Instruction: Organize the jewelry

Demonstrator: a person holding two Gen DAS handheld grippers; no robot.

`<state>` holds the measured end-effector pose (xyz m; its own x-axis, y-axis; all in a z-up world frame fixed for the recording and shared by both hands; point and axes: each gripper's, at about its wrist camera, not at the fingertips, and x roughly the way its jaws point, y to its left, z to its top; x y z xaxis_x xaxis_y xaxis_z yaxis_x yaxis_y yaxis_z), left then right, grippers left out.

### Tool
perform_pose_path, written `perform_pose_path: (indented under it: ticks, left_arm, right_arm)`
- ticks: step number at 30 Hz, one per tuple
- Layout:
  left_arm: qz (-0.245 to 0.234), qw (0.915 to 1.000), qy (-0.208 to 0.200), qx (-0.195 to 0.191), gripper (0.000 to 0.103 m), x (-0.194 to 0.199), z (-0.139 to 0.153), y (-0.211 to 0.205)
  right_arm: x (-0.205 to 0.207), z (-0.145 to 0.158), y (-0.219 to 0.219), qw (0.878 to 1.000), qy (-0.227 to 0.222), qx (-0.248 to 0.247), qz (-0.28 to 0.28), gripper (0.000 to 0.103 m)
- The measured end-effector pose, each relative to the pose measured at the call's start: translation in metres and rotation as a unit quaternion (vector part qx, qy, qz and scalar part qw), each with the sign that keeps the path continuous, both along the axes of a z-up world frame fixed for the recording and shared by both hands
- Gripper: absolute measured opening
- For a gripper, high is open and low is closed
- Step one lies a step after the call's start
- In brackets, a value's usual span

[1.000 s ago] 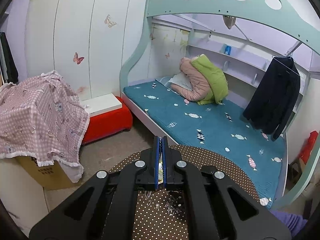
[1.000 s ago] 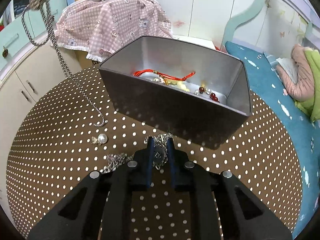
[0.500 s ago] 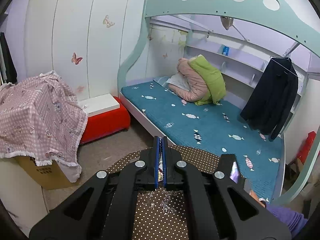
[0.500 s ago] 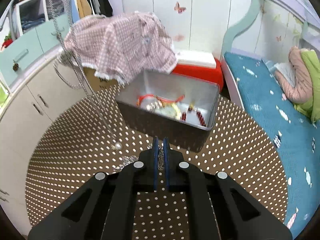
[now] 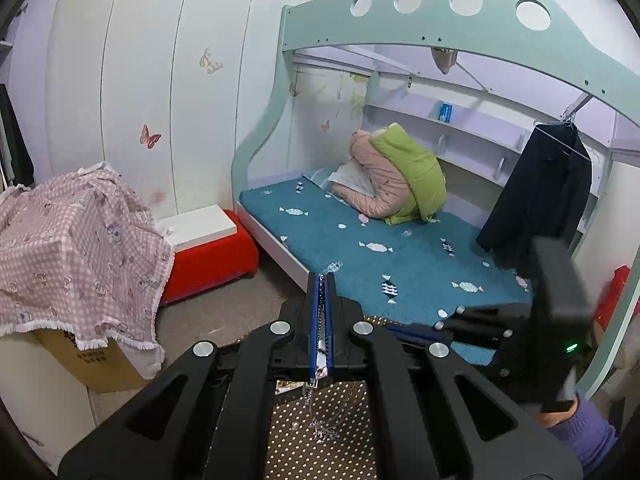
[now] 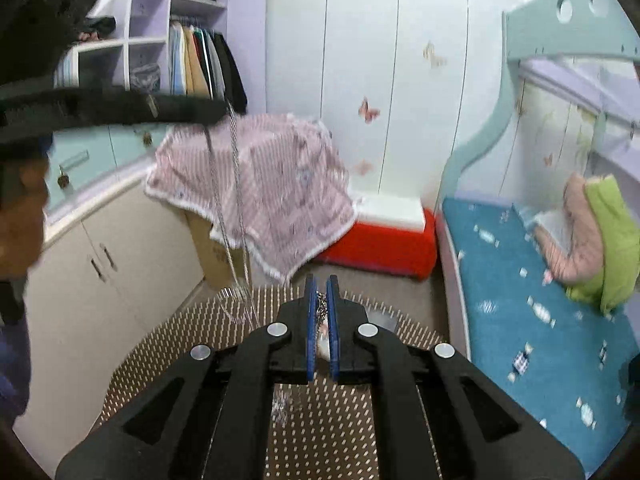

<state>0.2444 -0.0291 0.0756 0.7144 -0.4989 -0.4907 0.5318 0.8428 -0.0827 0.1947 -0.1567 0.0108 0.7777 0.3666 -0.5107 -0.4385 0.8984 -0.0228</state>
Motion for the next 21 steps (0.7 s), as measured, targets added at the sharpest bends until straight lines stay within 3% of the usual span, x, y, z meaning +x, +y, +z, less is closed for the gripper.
perform_pose_path:
  ticks: [9, 21]
  left_arm:
    - [0.000, 0.9999, -0.016, -0.006, 0.003, 0.013, 0.035, -0.014]
    - [0.006, 0.9997, -0.022, -0.012, 0.003, 0.047, 0.067, -0.030]
  right_arm:
    - [0.007, 0.068, -0.004, 0.998, -0.057, -0.003, -0.004, 0.004]
    - [0.026, 0.128, -0.024, 0.994, -0.103, -0.003, -0.032, 0.004]
